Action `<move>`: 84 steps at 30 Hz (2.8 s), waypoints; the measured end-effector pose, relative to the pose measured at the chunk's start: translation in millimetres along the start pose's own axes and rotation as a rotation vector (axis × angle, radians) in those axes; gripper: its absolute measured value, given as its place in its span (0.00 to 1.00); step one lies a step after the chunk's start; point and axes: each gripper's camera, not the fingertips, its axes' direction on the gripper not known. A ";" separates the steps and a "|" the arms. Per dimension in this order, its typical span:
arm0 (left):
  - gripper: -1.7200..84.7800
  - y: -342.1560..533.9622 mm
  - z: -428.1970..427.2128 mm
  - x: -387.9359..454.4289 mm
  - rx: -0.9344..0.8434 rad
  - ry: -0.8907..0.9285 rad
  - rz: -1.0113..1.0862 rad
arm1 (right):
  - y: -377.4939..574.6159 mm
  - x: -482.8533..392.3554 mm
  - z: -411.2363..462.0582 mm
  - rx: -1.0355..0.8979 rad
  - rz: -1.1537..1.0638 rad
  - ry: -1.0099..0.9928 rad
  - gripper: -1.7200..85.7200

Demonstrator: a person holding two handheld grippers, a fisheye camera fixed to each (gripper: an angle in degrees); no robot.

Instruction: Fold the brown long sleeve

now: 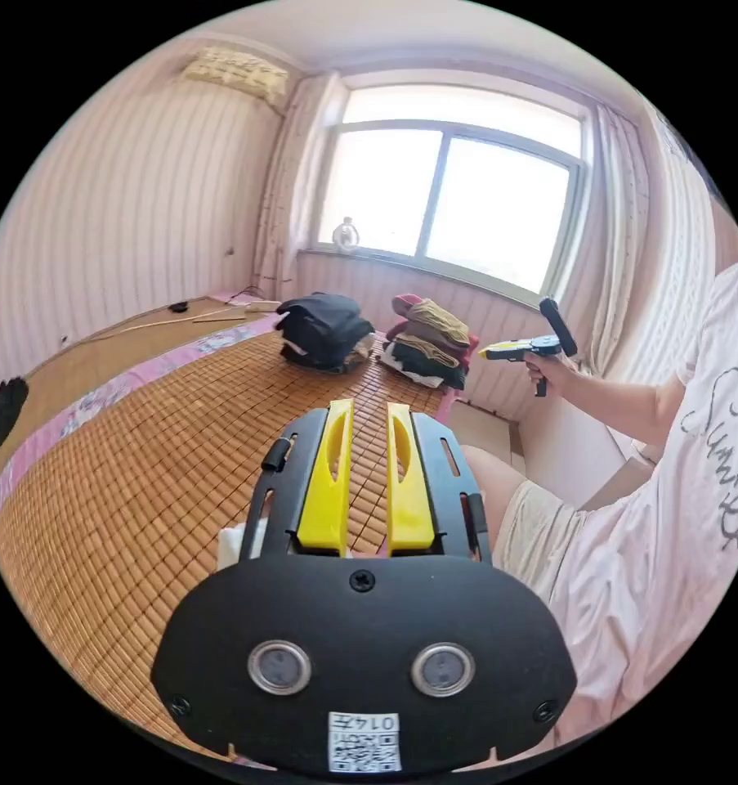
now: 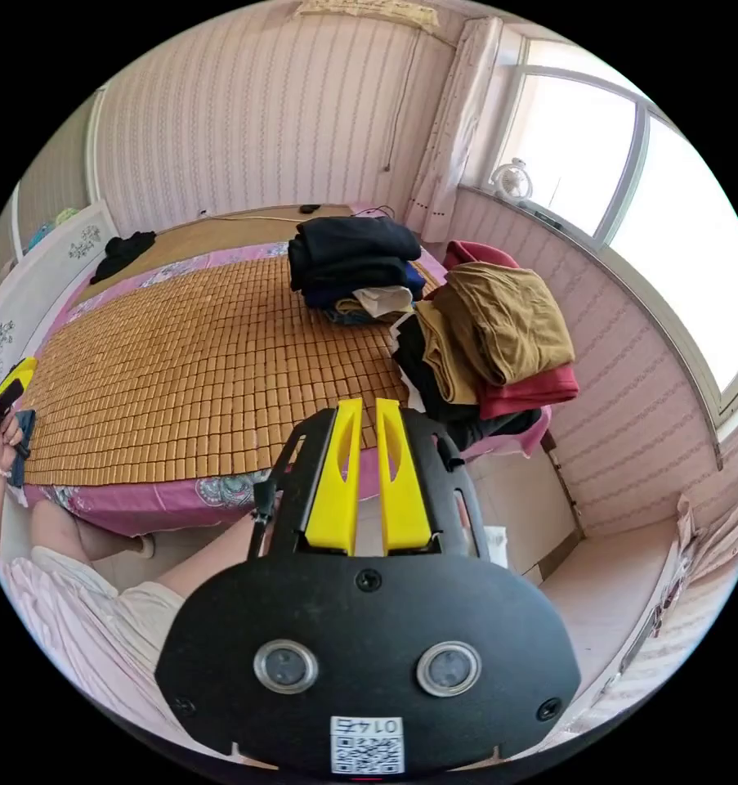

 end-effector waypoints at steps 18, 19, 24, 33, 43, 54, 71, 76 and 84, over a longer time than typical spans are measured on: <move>0.13 -243.5 433.7 142.3 -0.234 0.275 0.367 | -50.0 74.4 96.3 0.128 -0.219 0.213 0.12; 0.14 -251.1 456.7 144.9 -0.259 0.268 0.358 | -46.6 80.7 106.4 0.108 -0.216 0.248 0.11; 0.15 -276.2 520.6 147.7 -0.258 0.202 0.297 | -17.1 115.3 99.6 0.167 -0.080 0.455 0.02; 0.14 -298.4 574.4 178.0 -0.343 0.181 0.377 | -19.4 134.3 136.8 0.050 -0.152 0.126 0.12; 0.01 -317.8 493.9 179.0 -0.228 0.154 0.468 | 1.4 204.3 43.1 0.330 -0.005 -0.045 0.02; 0.01 -278.1 179.7 32.8 -0.111 0.092 -0.019 | -66.2 160.8 -43.2 0.579 -0.120 -0.731 0.02; 0.01 -105.9 -187.2 -90.7 0.084 -0.507 -0.341 | -199.8 -125.6 64.7 0.304 -0.104 -0.968 0.02; 0.01 44.0 -112.8 -128.1 -0.233 -0.408 -0.607 | -116.9 -162.5 188.8 -0.196 -0.019 -0.821 0.02; 0.01 147.8 -99.4 -174.7 -0.361 -0.325 -0.954 | -128.1 -239.7 211.1 -0.355 -0.244 -0.514 0.05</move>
